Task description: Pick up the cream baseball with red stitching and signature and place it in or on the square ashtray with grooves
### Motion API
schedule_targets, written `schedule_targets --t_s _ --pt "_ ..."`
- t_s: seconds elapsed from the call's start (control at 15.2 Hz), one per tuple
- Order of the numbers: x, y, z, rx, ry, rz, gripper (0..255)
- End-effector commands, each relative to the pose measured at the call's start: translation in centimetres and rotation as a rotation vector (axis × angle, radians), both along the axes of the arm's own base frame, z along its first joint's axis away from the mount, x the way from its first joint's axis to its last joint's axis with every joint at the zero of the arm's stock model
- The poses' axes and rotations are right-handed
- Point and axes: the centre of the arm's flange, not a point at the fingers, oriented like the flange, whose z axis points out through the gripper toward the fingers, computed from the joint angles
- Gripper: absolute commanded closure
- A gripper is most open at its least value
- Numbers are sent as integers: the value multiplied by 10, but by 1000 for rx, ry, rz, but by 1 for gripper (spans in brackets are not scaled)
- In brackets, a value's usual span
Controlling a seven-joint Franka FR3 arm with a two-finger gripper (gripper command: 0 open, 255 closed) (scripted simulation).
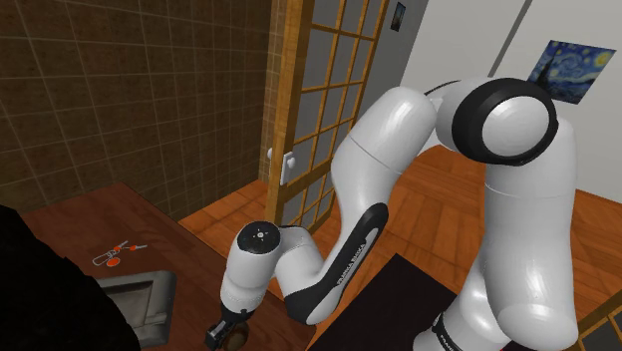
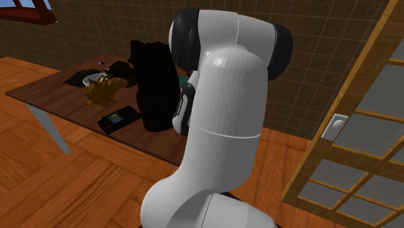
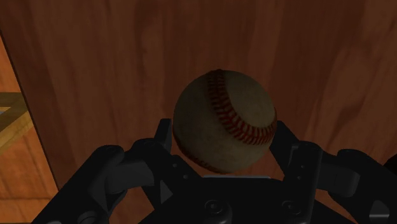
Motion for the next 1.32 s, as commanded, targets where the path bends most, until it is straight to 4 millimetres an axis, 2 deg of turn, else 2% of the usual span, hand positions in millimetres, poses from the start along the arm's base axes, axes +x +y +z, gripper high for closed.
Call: schedule_targets --t_s 0.0,0.33,1.25 --pt "0 0 0 0 0 0 255" --pt "0 0 0 0 0 0 255" --pt "0 0 74 0 0 0 255"
